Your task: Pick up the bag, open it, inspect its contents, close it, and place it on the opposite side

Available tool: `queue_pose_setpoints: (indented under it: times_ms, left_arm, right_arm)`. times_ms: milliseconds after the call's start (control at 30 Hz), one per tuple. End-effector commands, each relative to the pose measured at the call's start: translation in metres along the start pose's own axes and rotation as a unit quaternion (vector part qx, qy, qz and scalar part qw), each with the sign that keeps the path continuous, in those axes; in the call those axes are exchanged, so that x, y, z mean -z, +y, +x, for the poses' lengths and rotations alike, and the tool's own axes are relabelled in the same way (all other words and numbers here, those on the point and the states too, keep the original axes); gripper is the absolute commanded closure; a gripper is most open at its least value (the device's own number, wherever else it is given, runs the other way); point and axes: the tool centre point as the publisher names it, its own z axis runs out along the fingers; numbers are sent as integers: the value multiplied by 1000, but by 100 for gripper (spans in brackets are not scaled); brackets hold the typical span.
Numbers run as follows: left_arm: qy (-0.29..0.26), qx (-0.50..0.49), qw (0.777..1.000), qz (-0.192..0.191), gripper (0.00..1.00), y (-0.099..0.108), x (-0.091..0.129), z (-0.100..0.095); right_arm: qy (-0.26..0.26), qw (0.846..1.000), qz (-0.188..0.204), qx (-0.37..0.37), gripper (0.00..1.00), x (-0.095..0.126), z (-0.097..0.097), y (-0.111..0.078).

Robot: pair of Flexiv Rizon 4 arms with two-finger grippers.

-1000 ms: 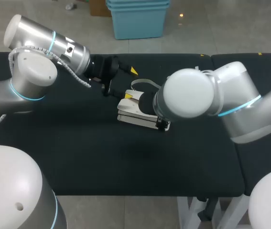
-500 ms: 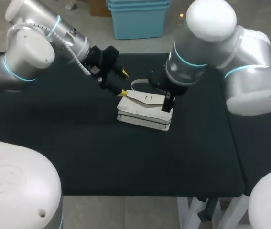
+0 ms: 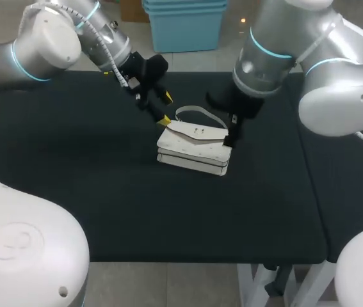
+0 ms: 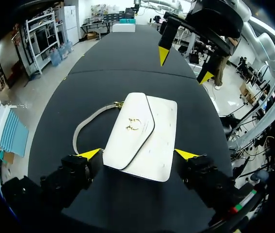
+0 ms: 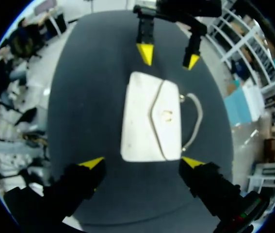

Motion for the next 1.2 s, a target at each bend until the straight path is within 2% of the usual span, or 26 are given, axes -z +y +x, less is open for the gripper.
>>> queue_pose_setpoints:
  times_ms: [33,67,133,200,267,300,367,400,467,500,533,633,700,733,767,800,833,867,900,1200]
  left_arm:
    - [2,48,999,14,0,-8,-3,-5]
    - [6,102,994,28,0,-16,-1,-7]
    - [-9,222,974,40,0,-25,9,-10]
    - [-11,323,945,51,0,-27,19,-12]
    - [11,431,900,61,0,-26,26,-14]
    - [13,453,889,63,0,-24,27,-13]
    - [25,500,864,60,0,-19,27,-10]
    - [26,518,853,58,0,-17,27,-9]
    - [30,546,836,57,0,-12,26,-9]
    - [33,563,824,57,0,-10,25,-10]
    - [34,573,817,57,0,-8,24,-11]
    - [40,597,798,65,0,-4,22,-9]
    - [30,609,789,77,0,-2,21,-4]
    - [28,615,784,77,0,-1,20,-1]
    - [17,618,782,79,0,0,19,2]
    - [18,621,779,81,0,1,18,5]
    - [11,625,777,77,0,1,18,8]
    - [-25,622,779,66,0,1,18,12]
    - [-102,612,782,54,0,2,21,16]
    - [-102,612,782,54,0,2,21,16]
  right_arm:
    - [17,998,17,-54,0,-1,-12,7]
    - [31,994,29,-98,0,-4,-19,8]
    - [75,982,19,-172,0,-4,-27,3]
    - [117,958,19,-261,0,-4,-37,-6]
    - [175,916,12,-361,0,-4,-47,-15]
    - [174,905,14,-389,0,-5,-49,-19]
    - [206,877,5,-435,0,-5,-51,-25]
    - [213,861,0,-461,0,-5,-51,-29]
    - [222,846,-6,-485,0,-4,-49,-31]
    - [229,831,-10,-507,0,-5,-49,-33]
    - [227,826,-12,-516,0,-4,-49,-35]
    - [231,795,-28,-561,0,-4,-45,-39]
    - [231,770,-51,-593,0,-3,-42,-42]
    - [221,757,-62,-612,0,-2,-40,-43]
    - [209,739,-80,-636,0,-1,-37,-45]
    - [198,712,-104,-665,0,1,-32,-47]
    - [183,697,-114,-684,0,3,-28,-48]
    - [164,689,-123,-696,0,4,-21,-47]
    - [143,697,-125,-692,0,5,-14,-45]
    - [143,697,-125,-692,0,5,-14,-45]
